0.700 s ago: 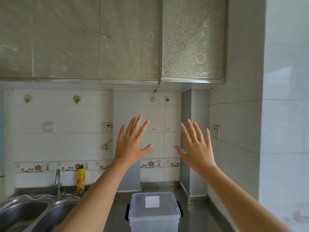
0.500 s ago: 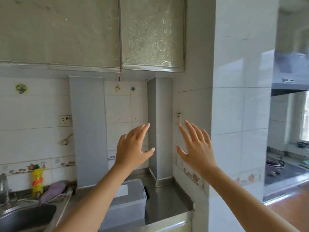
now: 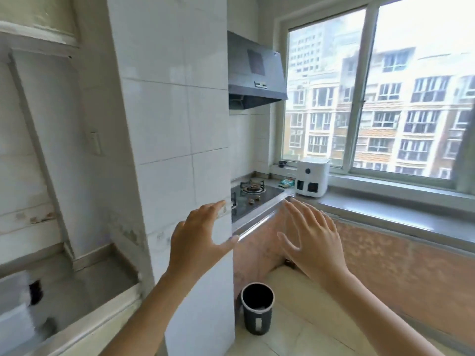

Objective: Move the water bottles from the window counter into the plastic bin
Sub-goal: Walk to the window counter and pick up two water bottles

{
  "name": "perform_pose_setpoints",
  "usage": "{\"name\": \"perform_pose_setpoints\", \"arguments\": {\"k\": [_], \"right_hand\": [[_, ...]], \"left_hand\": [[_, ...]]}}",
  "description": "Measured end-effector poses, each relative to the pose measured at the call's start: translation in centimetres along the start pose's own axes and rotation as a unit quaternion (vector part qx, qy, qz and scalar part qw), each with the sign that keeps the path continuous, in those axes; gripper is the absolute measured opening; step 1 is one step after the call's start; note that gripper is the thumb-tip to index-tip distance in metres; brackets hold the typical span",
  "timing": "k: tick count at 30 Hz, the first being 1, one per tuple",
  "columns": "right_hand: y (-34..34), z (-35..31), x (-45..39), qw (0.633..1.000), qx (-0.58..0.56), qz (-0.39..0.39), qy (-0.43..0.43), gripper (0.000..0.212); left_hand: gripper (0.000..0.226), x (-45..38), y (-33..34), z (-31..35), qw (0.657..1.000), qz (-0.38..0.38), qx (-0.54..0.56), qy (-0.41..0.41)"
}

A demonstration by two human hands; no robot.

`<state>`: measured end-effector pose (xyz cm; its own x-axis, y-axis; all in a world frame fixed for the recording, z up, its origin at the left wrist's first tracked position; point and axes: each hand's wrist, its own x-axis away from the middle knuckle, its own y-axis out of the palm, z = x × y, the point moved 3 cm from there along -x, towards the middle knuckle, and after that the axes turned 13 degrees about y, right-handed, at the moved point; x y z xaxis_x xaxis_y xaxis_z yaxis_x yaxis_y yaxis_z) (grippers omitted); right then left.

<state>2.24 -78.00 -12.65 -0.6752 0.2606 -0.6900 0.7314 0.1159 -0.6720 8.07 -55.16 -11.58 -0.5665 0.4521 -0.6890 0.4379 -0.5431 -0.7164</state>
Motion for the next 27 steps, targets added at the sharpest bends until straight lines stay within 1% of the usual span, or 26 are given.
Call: {"name": "perform_pose_setpoints", "arguments": {"k": [6,12,20,24,27], "right_hand": [[-4.4,15.4,4.4,0.990,0.035,0.008,0.139,0.067],[-8.4,28.2,8.2,0.963,0.072,0.042,0.255,0.068],[-12.1,45.2,9.6,0.911,0.176,0.069,0.367,0.064],[-14.0,53.8,9.9,0.879,0.212,0.068,0.421,0.064],[-16.4,59.5,10.7,0.852,0.245,0.079,0.456,0.063]], "left_hand": [[0.075,-4.4,9.9,11.6,0.993,-0.044,0.098,0.058],[0.080,-8.4,19.3,23.1,0.967,-0.098,0.187,0.141],[0.086,-16.5,33.7,38.7,0.918,-0.163,0.277,0.231],[0.088,-21.0,40.5,47.9,0.887,-0.192,0.313,0.279],[0.088,-23.5,44.4,55.5,0.861,-0.208,0.343,0.312]]}}
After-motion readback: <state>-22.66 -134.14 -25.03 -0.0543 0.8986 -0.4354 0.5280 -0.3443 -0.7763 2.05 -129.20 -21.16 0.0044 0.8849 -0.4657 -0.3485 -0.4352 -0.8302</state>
